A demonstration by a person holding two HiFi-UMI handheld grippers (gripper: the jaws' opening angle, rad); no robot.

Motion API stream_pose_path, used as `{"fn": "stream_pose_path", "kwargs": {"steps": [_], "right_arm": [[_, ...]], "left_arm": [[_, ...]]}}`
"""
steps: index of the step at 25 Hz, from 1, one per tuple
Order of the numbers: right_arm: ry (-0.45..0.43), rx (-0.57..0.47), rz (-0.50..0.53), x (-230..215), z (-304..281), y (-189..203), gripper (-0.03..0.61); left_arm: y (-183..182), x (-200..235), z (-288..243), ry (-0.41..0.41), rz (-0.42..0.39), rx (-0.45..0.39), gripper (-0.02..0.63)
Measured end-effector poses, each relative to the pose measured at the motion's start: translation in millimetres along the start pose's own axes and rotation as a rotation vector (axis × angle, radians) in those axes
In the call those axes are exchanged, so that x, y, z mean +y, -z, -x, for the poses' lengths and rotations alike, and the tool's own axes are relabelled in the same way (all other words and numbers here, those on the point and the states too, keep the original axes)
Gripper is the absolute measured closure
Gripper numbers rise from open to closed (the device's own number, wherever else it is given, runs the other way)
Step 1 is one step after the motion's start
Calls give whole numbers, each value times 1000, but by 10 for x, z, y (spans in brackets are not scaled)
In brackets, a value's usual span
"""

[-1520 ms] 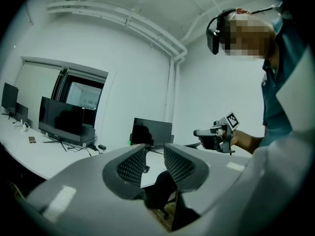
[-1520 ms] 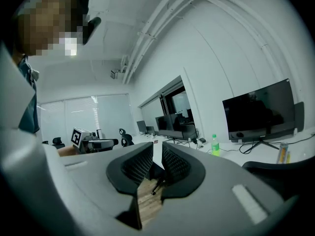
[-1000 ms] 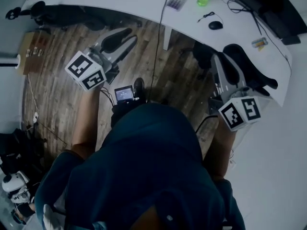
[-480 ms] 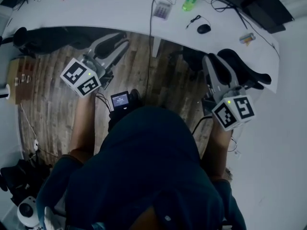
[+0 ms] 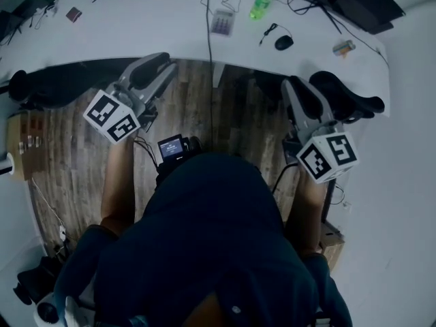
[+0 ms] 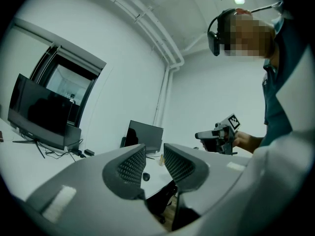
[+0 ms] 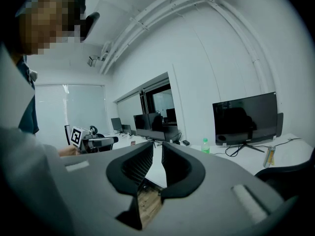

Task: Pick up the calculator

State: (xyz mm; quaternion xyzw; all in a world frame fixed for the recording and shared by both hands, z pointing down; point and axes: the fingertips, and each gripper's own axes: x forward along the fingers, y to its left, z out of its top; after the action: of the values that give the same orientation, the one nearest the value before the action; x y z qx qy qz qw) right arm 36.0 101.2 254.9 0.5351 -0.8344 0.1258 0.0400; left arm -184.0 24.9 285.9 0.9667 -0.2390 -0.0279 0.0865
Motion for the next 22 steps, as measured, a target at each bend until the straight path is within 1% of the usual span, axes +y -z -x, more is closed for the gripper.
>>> {"fn": "stream_pose_path", "kwargs": {"steps": [5, 10, 14, 17, 22], "right_arm": [[15, 7, -2, 171, -221, -18, 540], [11, 41, -4, 199, -456, 9, 540], [-5, 60, -6, 100, -664, -9, 540], [-36, 68, -13, -21, -823, -9, 540], [-109, 75, -26, -321, -1170, -16, 540]], "left_arm": [[-25, 249, 123, 16, 12, -3, 502], [18, 482, 144, 6, 43, -10, 502], [67, 639, 62, -11, 66, -4, 502], [91, 730, -32, -35, 69, 6, 502], [55, 901, -215, -107, 57, 11, 502]]}}
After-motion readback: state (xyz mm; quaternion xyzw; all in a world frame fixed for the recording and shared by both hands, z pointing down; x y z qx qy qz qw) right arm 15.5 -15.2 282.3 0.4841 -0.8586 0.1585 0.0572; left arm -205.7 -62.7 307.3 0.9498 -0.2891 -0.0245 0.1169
